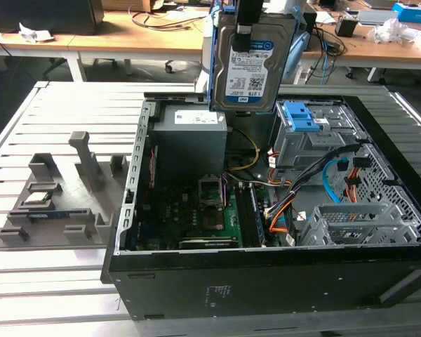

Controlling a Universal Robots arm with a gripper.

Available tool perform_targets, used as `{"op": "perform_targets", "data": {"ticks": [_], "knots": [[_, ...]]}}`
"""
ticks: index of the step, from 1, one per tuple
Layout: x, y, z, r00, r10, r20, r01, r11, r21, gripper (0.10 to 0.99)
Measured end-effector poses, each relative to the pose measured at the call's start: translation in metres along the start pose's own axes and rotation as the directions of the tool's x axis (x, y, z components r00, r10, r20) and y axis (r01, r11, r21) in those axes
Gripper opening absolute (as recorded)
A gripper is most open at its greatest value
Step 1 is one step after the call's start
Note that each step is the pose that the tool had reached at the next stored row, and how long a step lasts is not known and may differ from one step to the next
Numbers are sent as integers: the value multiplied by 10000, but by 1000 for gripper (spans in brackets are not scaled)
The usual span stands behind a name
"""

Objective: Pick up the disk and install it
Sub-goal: 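Pick up the disk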

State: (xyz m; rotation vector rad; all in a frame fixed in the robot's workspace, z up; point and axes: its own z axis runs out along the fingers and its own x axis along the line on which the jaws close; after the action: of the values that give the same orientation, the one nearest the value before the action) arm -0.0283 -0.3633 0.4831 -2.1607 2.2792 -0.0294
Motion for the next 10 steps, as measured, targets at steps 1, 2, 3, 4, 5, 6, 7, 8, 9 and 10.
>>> {"op": "perform_targets", "data": {"ticks": [1, 2, 3, 4, 5, 6, 7, 8, 9, 10], "knots": [[30, -1, 4, 10000, 1, 0, -1, 10000, 0, 365], [57, -3, 8, 10000, 1, 0, -1, 10000, 0, 365], [87, -4, 12, 10000, 1, -1, -1, 10000, 0, 365], [101, -5, 15, 10000, 1, 0, -1, 10000, 0, 365], [109, -6, 17, 10000, 1, 0, -1, 10000, 0, 365], [124, -7, 21, 10000, 1, 0, -1, 10000, 0, 365], [143, -8, 26, 10000, 1, 0, -1, 10000, 0, 365], [162, -9, 31, 10000, 1, 0, -1, 10000, 0, 365], [173, -10, 33, 10000, 1, -1, -1, 10000, -1, 365], [193, -11, 38, 10000, 1, -1, -1, 10000, 0, 365]]}}
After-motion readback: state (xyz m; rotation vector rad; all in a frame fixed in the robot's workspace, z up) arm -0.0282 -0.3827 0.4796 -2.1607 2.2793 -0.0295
